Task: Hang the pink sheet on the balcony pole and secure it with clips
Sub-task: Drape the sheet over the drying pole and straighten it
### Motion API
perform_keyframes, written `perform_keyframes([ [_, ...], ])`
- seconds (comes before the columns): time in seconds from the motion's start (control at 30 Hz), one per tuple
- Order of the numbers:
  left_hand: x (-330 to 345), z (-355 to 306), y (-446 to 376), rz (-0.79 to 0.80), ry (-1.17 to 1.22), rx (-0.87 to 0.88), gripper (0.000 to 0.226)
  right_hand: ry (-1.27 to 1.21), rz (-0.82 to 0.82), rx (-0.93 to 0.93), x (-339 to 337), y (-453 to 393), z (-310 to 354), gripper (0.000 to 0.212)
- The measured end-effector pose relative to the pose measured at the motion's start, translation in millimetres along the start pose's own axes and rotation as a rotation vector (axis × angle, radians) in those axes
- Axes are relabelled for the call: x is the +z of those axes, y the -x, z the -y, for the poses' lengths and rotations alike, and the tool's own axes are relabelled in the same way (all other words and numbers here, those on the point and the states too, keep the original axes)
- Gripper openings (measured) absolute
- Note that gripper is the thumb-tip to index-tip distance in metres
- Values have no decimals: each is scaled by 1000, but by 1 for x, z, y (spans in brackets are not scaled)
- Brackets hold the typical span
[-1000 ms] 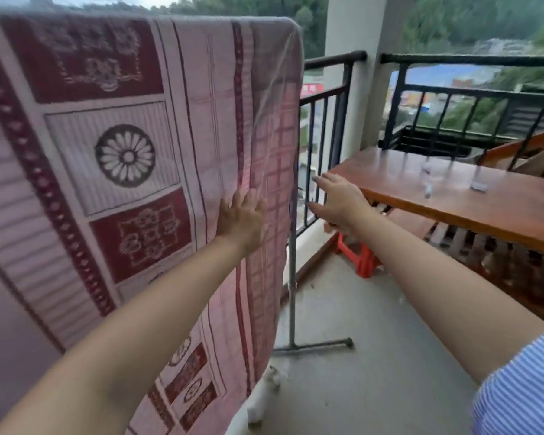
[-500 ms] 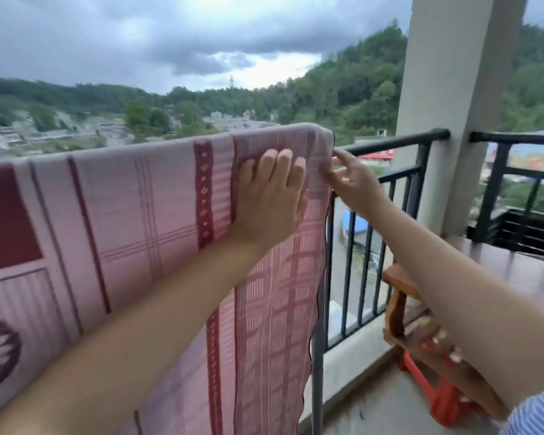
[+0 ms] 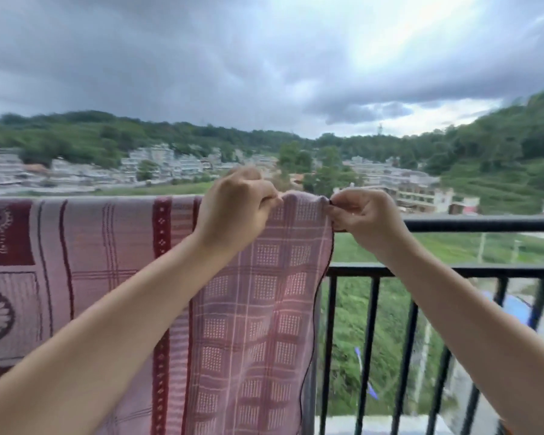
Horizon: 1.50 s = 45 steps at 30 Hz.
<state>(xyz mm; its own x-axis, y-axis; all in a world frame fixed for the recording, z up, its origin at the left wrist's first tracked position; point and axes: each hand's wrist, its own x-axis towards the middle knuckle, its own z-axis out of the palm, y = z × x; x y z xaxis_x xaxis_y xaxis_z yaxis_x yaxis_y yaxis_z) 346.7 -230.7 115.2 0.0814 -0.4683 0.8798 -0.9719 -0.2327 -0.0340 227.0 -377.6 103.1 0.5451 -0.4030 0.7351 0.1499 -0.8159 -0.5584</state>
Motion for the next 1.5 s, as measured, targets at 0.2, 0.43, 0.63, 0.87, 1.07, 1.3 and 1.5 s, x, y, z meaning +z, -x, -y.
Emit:
perform_keyframes([
  [0.2, 3, -2, -42, 20, -243, -167, 18, 61, -113, -49, 2, -44, 23, 11],
  [0.43, 10, 17, -119, 186, -229, -271, 21, 315, -254, 79, 16, -133, 21, 21],
  [0.63, 0, 27, -67, 734, 65, -224, 33, 399, 152, 420, 47, -105, -24, 14],
  [0.87, -36, 41, -17, 491, 142, 37, 24, 32, 276, 180, 2, -43, 15, 28],
  [1.07, -33, 43, -13, 329, 161, 59, 13, 392, 130, -427, 8, -12, 19, 25],
  [1.3, -20, 30, -25, 228, -9, 100, 17, 660, -14, -573, 8, -26, 19, 16],
  [1.5, 2, 30, -98, 263, -108, -64, 16, 607, -73, -245, -9, -96, 21, 35],
])
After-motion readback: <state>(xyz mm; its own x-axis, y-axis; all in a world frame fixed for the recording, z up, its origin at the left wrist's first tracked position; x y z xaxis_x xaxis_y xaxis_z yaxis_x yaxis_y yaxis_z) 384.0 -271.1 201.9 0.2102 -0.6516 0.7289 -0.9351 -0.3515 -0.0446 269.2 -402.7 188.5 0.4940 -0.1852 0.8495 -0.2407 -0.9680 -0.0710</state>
